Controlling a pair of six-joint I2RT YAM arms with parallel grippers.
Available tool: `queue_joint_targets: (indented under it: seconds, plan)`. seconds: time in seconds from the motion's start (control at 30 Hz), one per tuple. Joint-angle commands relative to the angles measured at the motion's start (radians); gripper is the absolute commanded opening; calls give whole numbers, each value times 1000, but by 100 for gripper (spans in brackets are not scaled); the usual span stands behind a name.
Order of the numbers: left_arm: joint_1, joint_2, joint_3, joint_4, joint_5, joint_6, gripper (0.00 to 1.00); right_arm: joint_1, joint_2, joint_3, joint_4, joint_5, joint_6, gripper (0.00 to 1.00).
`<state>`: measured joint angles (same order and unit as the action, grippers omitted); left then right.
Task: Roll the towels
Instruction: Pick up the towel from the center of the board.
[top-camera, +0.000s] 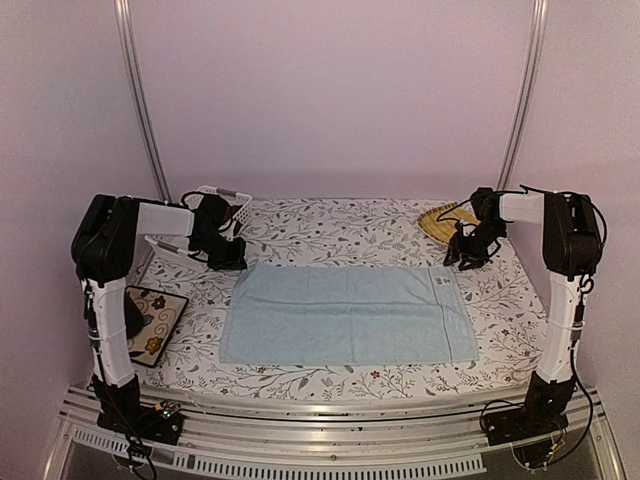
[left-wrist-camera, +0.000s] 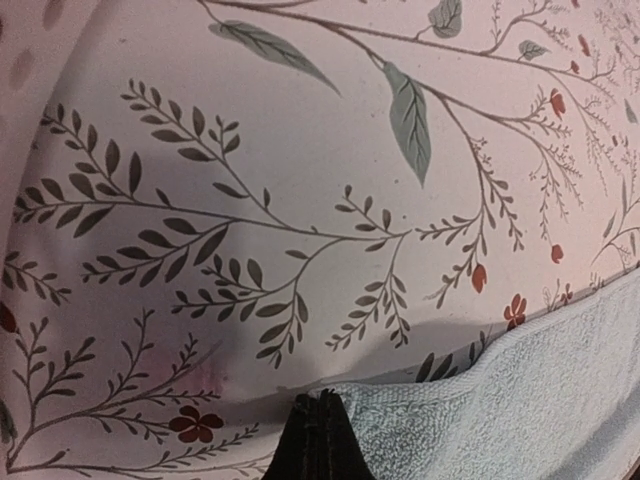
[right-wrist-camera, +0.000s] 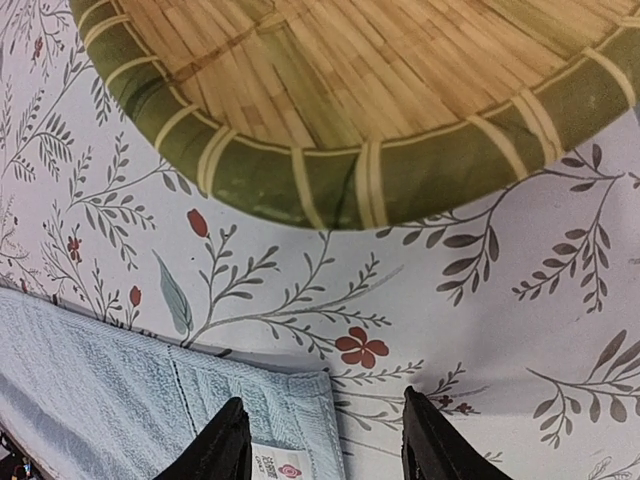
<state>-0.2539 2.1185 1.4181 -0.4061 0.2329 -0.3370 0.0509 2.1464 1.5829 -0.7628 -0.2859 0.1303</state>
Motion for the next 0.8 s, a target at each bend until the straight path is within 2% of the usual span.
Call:
queue_joint_targets:
  seconds: [0.0,0.23,0.43,0.57,0.67,0.77]
  plan:
    - [0,-19,-32,-1,-2,-5,0,-6,2,9,5,-38,6,53]
    - [0,-92,-63,37,7,-21,0,-6,43,28,14,-86,26,51]
    - [0,-114,-75,59,25,-29,0,-6,61,23,17,-111,28,43]
    - [0,-127,-95,83,43,-32,0,-6,64,25,22,-120,25,25]
    - [0,-131,-96,85,52,-32,0,-7,62,21,23,-122,17,8]
    - [1,-138,-96,84,55,-31,0,-6,53,7,28,-122,11,4]
